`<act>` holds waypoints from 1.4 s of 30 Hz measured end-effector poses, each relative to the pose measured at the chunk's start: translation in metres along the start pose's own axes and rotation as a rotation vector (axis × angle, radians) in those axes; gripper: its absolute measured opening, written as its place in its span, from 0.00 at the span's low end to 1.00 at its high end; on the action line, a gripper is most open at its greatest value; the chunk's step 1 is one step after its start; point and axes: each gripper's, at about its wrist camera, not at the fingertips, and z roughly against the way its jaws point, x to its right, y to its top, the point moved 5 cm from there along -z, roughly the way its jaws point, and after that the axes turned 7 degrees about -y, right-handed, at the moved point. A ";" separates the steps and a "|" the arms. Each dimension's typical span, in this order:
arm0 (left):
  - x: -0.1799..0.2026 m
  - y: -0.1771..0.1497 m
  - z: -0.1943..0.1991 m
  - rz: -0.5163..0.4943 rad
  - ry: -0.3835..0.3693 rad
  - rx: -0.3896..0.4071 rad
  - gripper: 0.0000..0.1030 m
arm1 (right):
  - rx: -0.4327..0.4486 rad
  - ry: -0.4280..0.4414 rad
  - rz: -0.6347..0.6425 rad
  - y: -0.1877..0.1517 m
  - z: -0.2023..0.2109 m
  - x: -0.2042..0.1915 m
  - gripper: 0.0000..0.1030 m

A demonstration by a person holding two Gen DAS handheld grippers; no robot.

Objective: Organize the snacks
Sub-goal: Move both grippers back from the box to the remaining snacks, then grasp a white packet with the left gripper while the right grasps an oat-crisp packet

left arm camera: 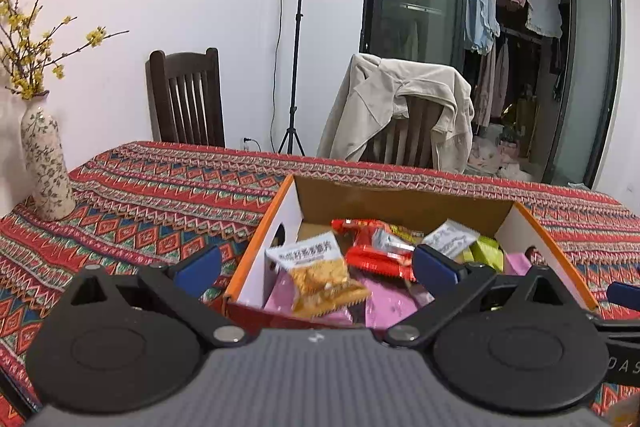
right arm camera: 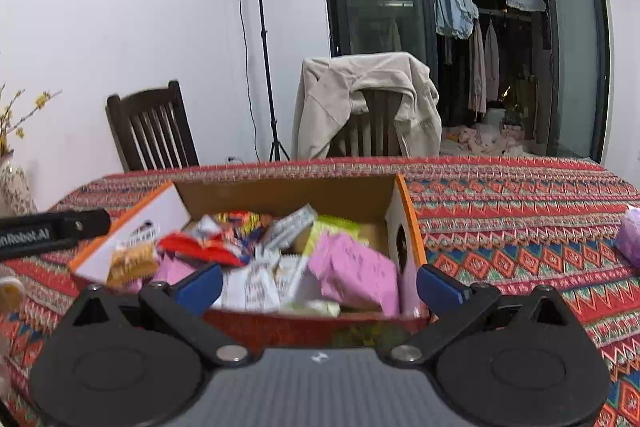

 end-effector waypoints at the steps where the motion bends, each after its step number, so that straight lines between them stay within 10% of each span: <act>1: -0.001 -0.003 0.002 0.000 0.000 -0.006 1.00 | -0.010 0.000 0.004 -0.005 0.002 0.001 1.00; 30: -0.049 -0.096 0.004 0.085 -0.066 -0.228 1.00 | -0.282 -0.064 0.055 -0.078 -0.020 0.019 1.00; 42: -0.058 -0.094 0.007 0.159 -0.108 -0.213 1.00 | -0.232 -0.120 0.043 -0.078 -0.032 0.014 1.00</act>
